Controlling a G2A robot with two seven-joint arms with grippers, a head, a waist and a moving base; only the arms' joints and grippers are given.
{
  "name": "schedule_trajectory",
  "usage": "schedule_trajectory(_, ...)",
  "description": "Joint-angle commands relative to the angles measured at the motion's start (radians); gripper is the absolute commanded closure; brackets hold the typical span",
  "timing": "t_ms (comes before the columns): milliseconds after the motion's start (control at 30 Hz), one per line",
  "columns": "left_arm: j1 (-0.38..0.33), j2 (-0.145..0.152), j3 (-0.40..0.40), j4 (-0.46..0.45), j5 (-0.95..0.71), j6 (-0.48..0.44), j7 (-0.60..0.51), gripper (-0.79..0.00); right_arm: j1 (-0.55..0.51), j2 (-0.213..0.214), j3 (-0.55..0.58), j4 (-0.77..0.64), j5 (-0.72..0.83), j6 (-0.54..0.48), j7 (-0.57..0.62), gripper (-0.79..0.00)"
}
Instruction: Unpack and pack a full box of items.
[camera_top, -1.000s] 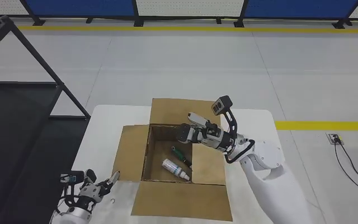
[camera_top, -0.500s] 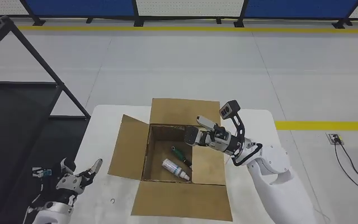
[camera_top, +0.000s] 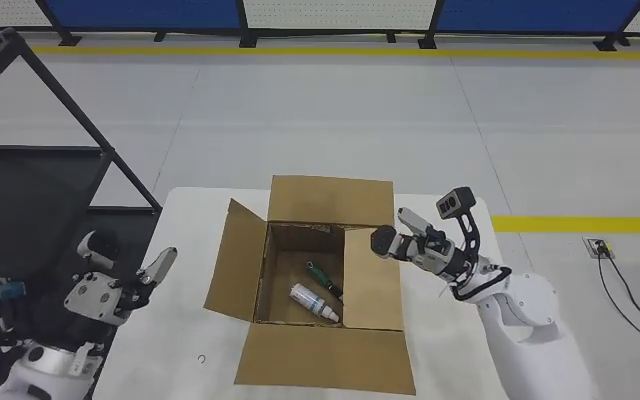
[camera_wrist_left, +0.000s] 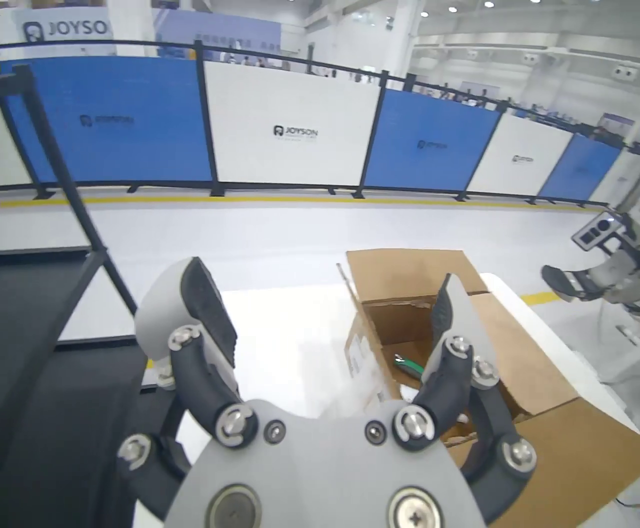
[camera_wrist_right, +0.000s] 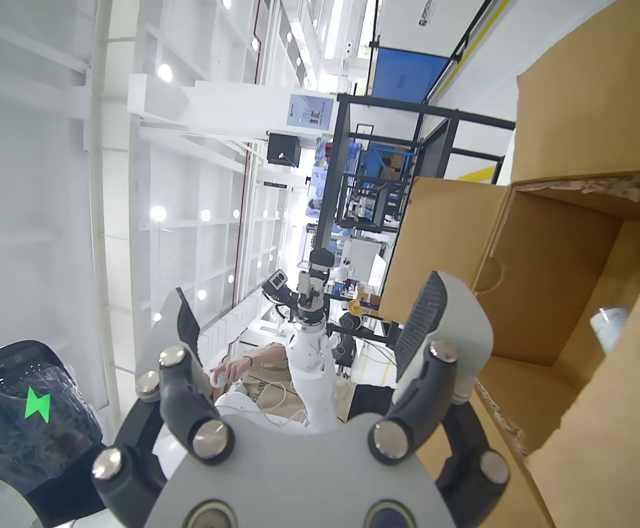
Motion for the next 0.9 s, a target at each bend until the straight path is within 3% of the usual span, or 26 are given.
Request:
schedule_trajectory(0, -0.080, 0.004, 0.078, 0.016, -0.049, -0.010, -0.071, -0.785, -0.042, 0.009, 0.056, -0.021, 0.004, -0.011, 0.002, -0.785)
schedule_trajectory(233, -0.332, 0.012, 0.285, 0.125, -0.217, -0.001, -0.304, -0.785, -0.169, 0.034, 0.203, -0.092, -0.010, -0.045, 0.018, -0.785)
schedule_trajectory(333, -0.433, 0.014, 0.365, 0.217, -0.291, -0.014, -0.422, -0.785, -0.208, 0.036, 0.243, -0.113, -0.013, -0.047, -0.064, -0.785)
schedule_trajectory(700, -0.425, 0.012, 0.350, 0.234, -0.315, 0.006, -0.388, -0.785, -0.208, 0.036, 0.243, -0.113, -0.013, -0.047, -0.064, -0.785)
schedule_trajectory(767, -0.400, 0.010, 0.329, 0.270, -0.427, 0.028, -0.357, -0.785, -0.208, 0.036, 0.243, -0.113, -0.013, -0.047, -0.064, -0.785)
schedule_trajectory(867, -0.418, 0.005, 0.342, 0.326, -0.579, 0.058, -0.354, -0.785, -0.206, 0.036, 0.216, -0.136, 0.007, -0.080, -0.037, -0.785)
